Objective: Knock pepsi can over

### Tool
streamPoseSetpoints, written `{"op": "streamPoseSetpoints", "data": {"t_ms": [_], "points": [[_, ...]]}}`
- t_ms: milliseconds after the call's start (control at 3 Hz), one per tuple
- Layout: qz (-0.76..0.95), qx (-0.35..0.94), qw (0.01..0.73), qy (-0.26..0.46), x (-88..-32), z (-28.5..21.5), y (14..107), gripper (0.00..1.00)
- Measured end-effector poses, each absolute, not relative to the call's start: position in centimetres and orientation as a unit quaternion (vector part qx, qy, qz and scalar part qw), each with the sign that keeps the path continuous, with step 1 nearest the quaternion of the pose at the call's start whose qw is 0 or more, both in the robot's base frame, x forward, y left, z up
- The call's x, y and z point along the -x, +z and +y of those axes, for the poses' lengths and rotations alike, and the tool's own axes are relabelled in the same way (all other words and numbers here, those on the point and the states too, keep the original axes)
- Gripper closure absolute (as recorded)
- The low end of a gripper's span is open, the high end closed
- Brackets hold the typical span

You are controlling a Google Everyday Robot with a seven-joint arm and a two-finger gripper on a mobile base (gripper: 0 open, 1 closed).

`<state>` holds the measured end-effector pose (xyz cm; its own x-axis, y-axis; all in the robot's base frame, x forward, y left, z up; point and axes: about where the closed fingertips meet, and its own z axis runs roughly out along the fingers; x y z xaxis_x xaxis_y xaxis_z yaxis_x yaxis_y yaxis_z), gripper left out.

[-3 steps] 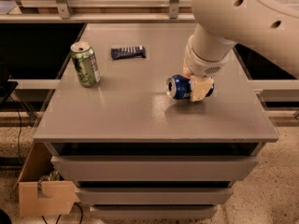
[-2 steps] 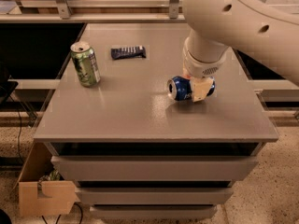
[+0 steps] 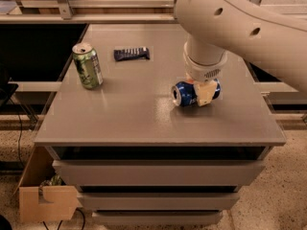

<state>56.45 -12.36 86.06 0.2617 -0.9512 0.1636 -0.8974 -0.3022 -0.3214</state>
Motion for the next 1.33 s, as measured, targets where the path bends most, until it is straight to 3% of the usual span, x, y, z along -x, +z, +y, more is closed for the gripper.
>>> {"op": "streamPoseSetpoints", "data": {"t_ms": [1333], "points": [[0.582, 0.798, 0.048, -0.148, -56.09, -12.24, 85.04, 0.04]]}}
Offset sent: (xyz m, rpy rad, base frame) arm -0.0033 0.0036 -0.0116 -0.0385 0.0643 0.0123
